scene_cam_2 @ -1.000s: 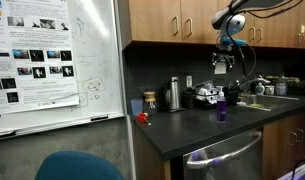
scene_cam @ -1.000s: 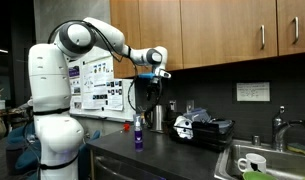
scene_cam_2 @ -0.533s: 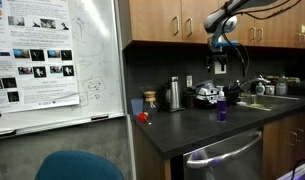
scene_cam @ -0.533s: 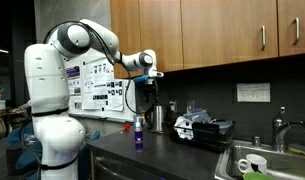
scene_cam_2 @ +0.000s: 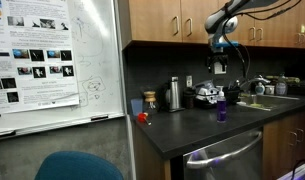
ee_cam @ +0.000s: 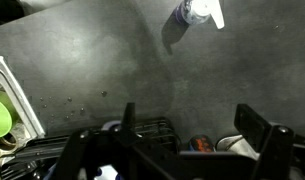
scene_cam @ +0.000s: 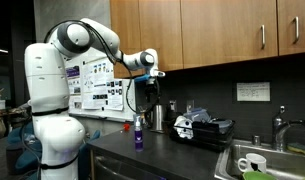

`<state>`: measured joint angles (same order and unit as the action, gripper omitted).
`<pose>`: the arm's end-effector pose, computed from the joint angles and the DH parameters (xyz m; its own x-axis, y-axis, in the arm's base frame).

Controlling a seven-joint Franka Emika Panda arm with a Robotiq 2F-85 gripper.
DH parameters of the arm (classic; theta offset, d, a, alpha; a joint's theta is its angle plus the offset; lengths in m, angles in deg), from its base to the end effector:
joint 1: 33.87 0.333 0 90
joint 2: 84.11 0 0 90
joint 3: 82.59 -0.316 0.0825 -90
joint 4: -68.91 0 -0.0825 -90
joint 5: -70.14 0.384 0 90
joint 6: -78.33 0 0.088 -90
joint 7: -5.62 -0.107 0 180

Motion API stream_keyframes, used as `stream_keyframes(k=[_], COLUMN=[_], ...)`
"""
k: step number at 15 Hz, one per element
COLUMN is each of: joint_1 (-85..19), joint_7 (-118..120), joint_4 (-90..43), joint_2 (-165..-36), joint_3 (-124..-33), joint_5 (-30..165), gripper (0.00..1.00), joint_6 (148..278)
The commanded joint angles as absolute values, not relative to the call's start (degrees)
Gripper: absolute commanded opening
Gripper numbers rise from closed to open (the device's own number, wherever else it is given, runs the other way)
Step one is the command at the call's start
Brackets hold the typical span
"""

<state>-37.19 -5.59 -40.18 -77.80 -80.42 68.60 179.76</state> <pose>0.5228 -0.0534 0.5426 0.9593 -0.2819 -0.0189 -0.2814 -0.9592 0.0262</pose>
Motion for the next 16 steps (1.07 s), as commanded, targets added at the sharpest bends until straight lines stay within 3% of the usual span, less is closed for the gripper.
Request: stream_keyframes(k=[1,16], joint_1=[-37.1,-37.9], joint_7=[-5.6,-5.7], joint_4=[-40.1,-43.9], joint_2=[-77.8,-76.9], joint_3=[-80.4,-79.7], joint_5=[68.6,66.9], gripper=[1.00,1.00], joint_6=[179.6,185.2])
